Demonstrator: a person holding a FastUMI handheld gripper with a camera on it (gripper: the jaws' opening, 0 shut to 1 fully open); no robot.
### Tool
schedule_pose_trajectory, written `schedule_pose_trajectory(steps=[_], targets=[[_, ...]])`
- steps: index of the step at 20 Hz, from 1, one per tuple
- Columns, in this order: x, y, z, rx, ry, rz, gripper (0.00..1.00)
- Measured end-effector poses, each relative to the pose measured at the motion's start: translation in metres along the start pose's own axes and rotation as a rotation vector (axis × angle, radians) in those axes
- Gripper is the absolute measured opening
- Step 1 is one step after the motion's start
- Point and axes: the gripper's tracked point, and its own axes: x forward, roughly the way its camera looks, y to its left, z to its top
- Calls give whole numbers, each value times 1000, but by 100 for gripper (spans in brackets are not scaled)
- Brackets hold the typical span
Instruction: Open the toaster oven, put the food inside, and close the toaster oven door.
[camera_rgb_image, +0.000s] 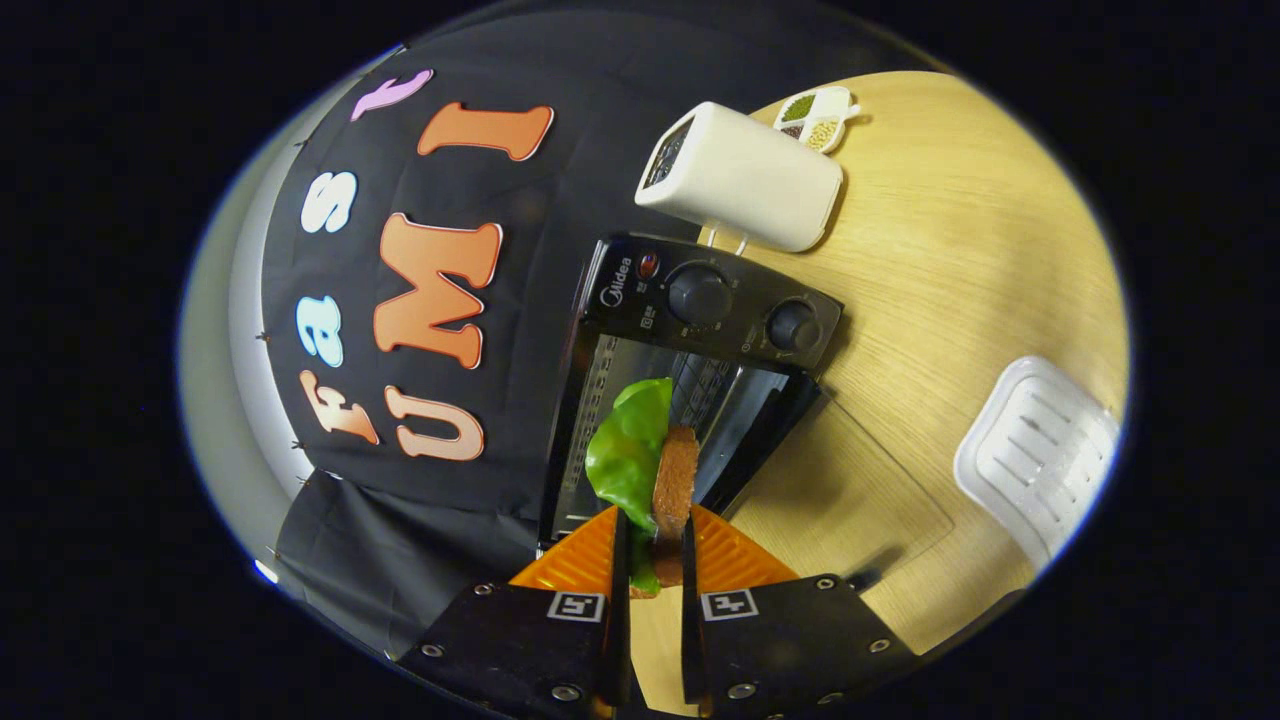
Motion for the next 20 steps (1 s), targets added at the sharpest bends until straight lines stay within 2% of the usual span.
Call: schedule_pose_trajectory(steps=[6,8,12,20], targets=[[70,0,-3,91,-98,-40,21],[87,4,5,161,-147,-31,21],[112,6,4,193,-176,-50,21],[117,-5,-19,114,-141,-173,49]])
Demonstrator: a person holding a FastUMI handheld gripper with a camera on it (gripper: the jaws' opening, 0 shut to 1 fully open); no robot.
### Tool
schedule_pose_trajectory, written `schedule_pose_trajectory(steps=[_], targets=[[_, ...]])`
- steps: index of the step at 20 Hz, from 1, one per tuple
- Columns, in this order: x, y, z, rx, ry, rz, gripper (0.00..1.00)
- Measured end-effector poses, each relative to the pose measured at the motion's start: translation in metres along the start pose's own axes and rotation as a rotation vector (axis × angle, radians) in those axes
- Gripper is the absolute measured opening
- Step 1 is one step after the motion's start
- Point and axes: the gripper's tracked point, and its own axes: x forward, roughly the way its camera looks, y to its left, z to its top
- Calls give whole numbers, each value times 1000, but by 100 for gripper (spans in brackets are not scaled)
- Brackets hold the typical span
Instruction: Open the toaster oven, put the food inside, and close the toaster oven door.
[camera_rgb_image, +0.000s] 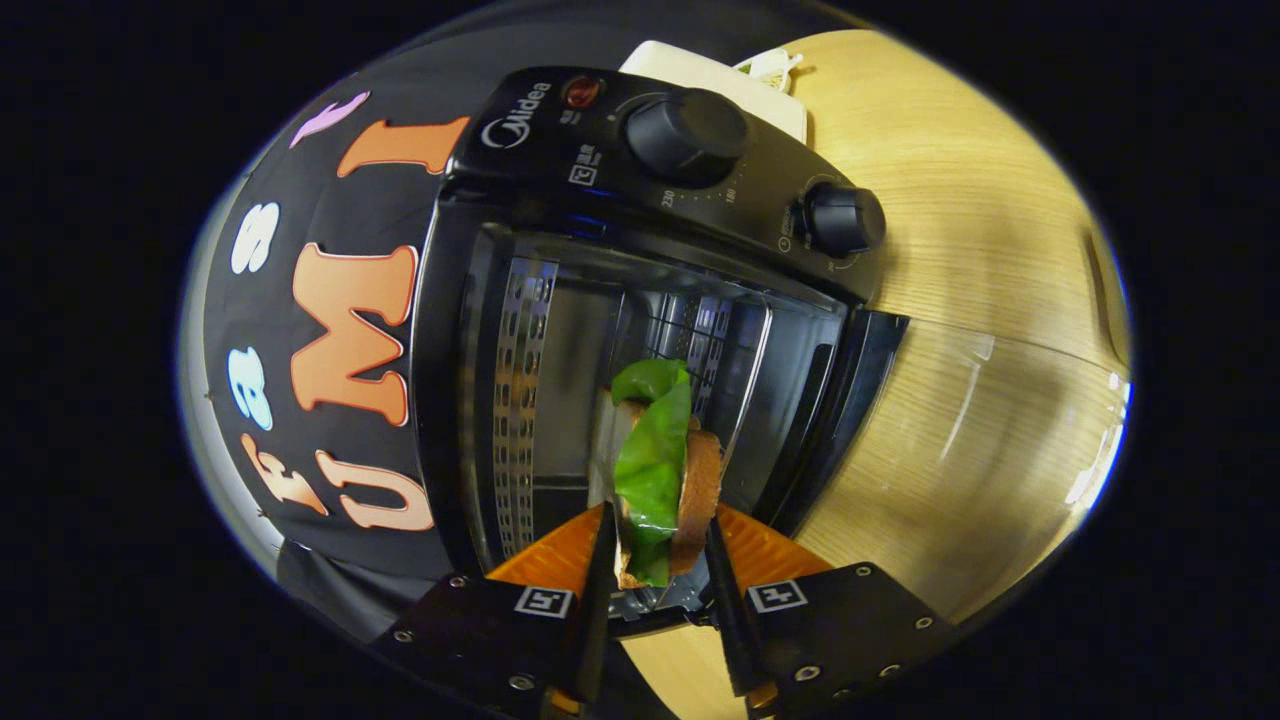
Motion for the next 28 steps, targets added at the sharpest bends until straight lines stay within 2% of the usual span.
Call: schedule_pose_trajectory(steps=[3,4,5,7,12,19,22,25,28], targets=[[2,2,-4,25,28,-13,75],[2,0,-3,13,22,-26,80],[-1,-4,-5,-3,18,-42,90],[-11,-6,-5,-22,21,-53,97],[-63,-1,-13,-154,28,-84,98],[-157,9,-43,-520,110,-77,98],[-185,-9,-30,-725,103,-160,98],[-209,-22,-19,-880,77,-199,98],[-220,-52,-22,-1031,94,-273,98]])
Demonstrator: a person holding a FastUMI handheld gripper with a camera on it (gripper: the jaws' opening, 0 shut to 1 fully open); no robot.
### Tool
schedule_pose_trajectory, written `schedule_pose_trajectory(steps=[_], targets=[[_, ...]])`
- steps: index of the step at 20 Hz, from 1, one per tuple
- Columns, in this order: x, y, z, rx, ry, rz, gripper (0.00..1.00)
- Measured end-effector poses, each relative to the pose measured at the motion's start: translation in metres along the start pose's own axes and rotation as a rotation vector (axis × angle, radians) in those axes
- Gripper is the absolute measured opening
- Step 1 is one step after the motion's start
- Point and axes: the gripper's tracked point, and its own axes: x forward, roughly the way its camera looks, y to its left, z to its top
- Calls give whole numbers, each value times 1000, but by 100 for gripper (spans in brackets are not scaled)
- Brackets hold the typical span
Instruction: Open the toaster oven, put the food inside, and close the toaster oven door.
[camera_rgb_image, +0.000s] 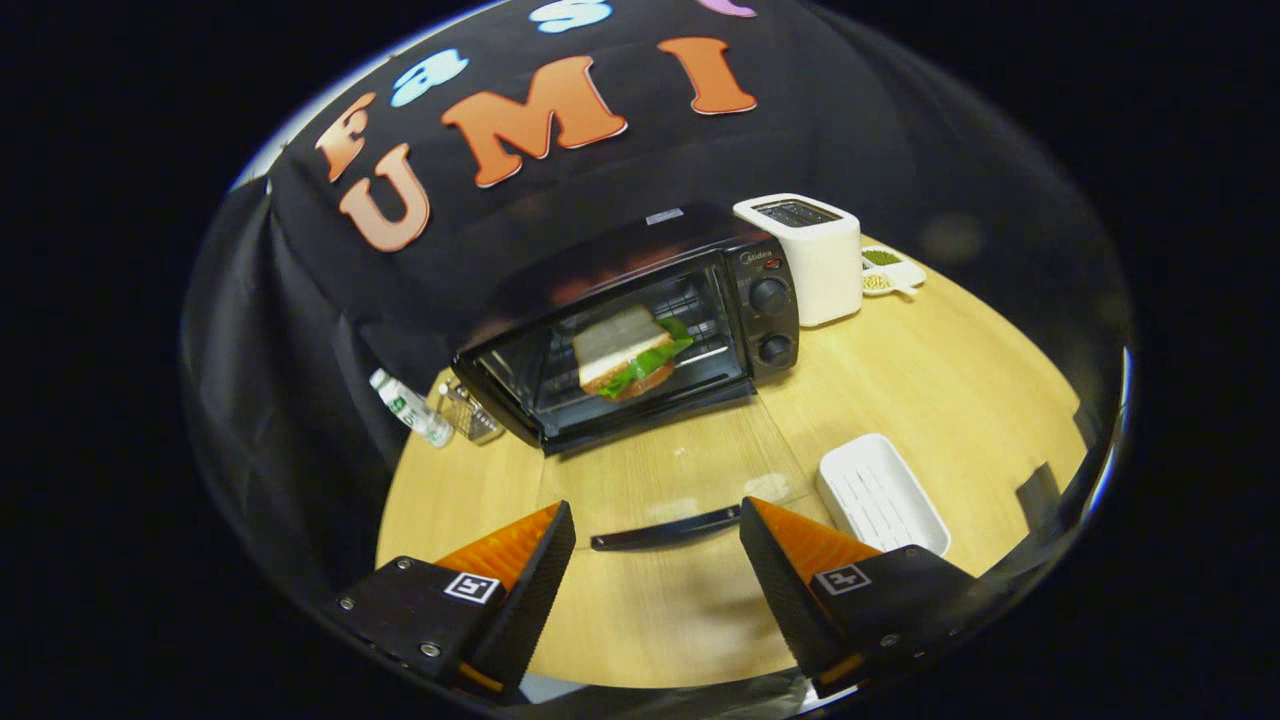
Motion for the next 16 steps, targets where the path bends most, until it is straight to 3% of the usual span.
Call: schedule_pose_trajectory(steps=[7,16], targets=[[17,-10,-73,-131,147,-58,99],[74,-13,-76,-287,145,-124,100]])
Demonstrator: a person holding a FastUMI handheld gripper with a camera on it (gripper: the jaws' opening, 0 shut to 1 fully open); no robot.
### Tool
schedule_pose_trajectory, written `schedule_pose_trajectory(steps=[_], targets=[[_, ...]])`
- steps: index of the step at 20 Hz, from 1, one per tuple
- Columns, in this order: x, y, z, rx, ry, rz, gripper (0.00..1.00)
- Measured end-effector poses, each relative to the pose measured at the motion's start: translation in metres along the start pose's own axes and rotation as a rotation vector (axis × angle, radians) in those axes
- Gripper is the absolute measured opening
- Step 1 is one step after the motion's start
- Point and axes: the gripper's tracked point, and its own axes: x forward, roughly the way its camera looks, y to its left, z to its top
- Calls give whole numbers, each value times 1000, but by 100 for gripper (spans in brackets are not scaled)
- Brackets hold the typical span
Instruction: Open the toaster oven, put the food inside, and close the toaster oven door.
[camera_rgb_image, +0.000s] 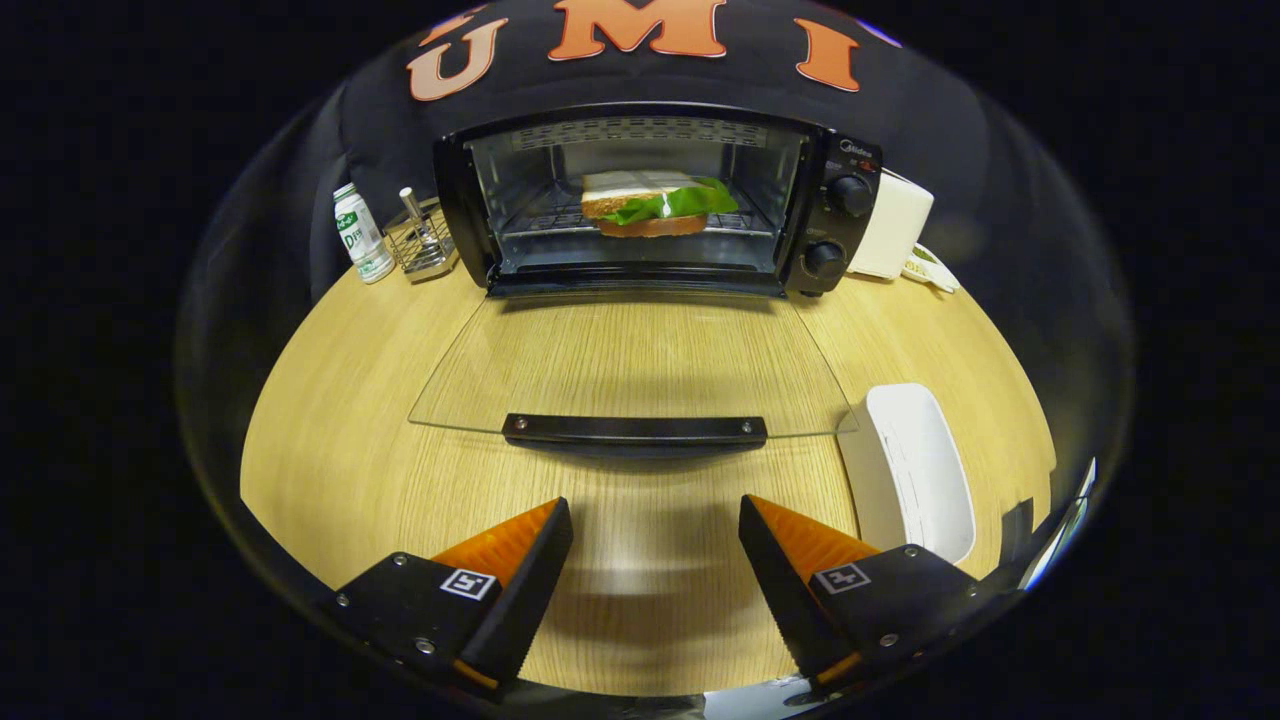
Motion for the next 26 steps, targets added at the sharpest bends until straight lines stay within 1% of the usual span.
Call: schedule_pose_trajectory(steps=[6,9,11,18,23,26], targets=[[23,-4,6,-86,-14,-52,100],[21,-3,12,-45,-32,-46,100],[13,-3,25,-37,-71,-36,100],[-18,-7,96,21,-169,-7,100],[-25,-9,156,-11,-250,-28,100],[-21,-3,186,-13,-294,-22,100]])
